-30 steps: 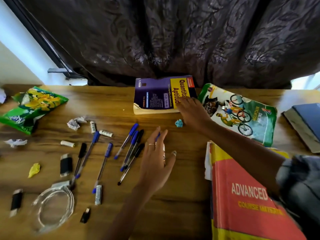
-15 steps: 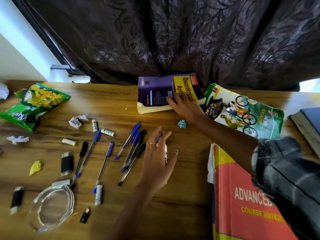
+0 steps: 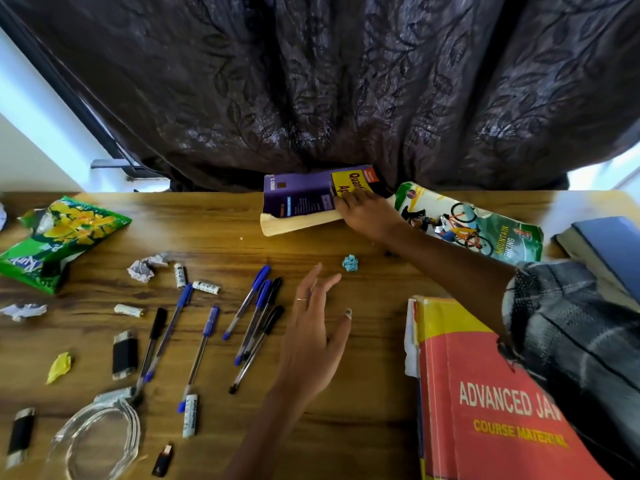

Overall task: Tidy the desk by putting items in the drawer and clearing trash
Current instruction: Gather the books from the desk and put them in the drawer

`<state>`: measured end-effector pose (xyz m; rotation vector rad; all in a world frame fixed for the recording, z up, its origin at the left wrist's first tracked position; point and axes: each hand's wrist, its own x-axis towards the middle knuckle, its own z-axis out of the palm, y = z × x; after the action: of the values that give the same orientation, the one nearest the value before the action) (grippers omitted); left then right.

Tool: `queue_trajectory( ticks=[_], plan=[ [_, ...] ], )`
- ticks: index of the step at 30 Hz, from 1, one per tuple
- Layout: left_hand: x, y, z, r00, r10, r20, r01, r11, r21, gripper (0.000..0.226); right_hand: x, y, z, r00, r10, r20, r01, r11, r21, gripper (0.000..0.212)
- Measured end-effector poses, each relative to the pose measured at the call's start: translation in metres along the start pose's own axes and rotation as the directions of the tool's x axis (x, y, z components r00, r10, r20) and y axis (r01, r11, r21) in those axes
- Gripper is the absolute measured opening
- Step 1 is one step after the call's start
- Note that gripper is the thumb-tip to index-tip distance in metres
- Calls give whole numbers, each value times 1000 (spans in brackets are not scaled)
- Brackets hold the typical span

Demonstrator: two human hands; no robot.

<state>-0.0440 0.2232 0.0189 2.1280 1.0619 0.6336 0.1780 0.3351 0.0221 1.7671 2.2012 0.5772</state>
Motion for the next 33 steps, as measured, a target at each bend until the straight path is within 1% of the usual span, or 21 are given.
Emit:
queue_trajectory(
  ticks=[3, 5, 7, 10, 11, 13, 14, 15, 16, 18, 19, 20, 21, 23, 24, 25, 26, 27, 28, 31, 33],
  plan=[
    [-5, 12, -3, 1000, 23, -9, -24, 997, -69, 51, -4, 19, -23, 999, 49, -9, -49, 999, 2, 31],
    [-10, 21, -3, 1000, -19, 0, 19, 977, -212, 44, -8, 31, -35, 991, 76, -112, -66, 994, 92, 34],
    [-15, 31, -3, 995, -89, 48, 101, 904, -415, 38, -23, 39, -46, 970, 94, -223, -69, 990, 119, 33],
    [-21, 45, -2, 984, -133, 116, 176, 795, -581, 28, -58, 54, -63, 934, -7, -356, 25, 999, 47, 31],
    [-22, 49, 0, 978, -152, 144, 209, 759, -616, 24, -73, 59, -69, 908, -57, -414, 65, 998, 5, 30],
    [-24, 54, 8, 943, -237, 233, 333, 654, -680, 26, -105, 68, -79, 846, -149, -512, 128, 989, -77, 26],
    [-25, 55, 13, 902, -309, 303, 430, 558, -710, 28, -121, 71, -84, 813, -188, -550, 160, 982, -99, 25],
    [-26, 53, 18, 843, -375, 386, 524, 406, -749, 31, -136, 74, -88, 787, -218, -577, 190, 976, -110, 25],
    [-27, 51, 24, 785, -399, 473, 584, 226, -780, 36, -154, 75, -93, 766, -237, -597, 214, 971, -111, 25],
    [-30, 49, 31, 721, -388, 574, 574, -131, -809, 48, -189, 77, -99, 752, -249, -611, 243, 965, -95, 23],
    [-31, 47, 34, 722, -373, 583, 530, -245, -812, 53, -208, 79, -100, 755, -244, -608, 244, 966, -84, 22],
    [-31, 42, 34, 732, -360, 578, 498, -295, -815, 58, -225, 80, -98, 763, -243, -600, 249, 966, -74, 22],
    [-31, 39, 34, 749, -339, 570, 484, -308, -819, 62, -244, 80, -94, 769, -243, -592, 251, 965, -72, 22],
    [-32, 40, 36, 748, -315, 584, 525, -258, -811, 68, -281, 78, -82, 801, -231, -552, 232, 970, -69, 22],
    [-34, 44, 40, 727, -333, 600, 582, -164, -796, 65, -299, 78, -73, 821, -207, -533, 213, 976, -51, 23],
    [-40, 49, 44, 712, -363, 601, 634, -33, -772, 59, -315, 76, -64, 841, -180, -510, 201, 979, -13, 26],
    [-48, 56, 50, 706, -404, 581, 673, 128, -728, 54, -332, 75, -54, 861, -156, -485, 189, 982, 20, 28],
    [-57, 65, 57, 718, -428, 549, 682, 271, -679, 52, -348, 74, -42, 878, -146, -456, 180, 983, 31, 28],
    [-67, 71, 64, 734, -438, 518, 672, 366, -643, 51, -363, 72, -30, 891, -143, -431, 168, 986, 21, 26],
    [-98, 89, 78, 766, -446, 464, 641, 464, -612, 47, -388, 61, -4, 930, -71, -359, 102, 992, 68, 41],
    [-115, 100, 87, 783, -450, 430, 622, 531, -576, 58, -393, 53, 5, 940, -17, -342, 60, 991, 117, 38]
  ],
)
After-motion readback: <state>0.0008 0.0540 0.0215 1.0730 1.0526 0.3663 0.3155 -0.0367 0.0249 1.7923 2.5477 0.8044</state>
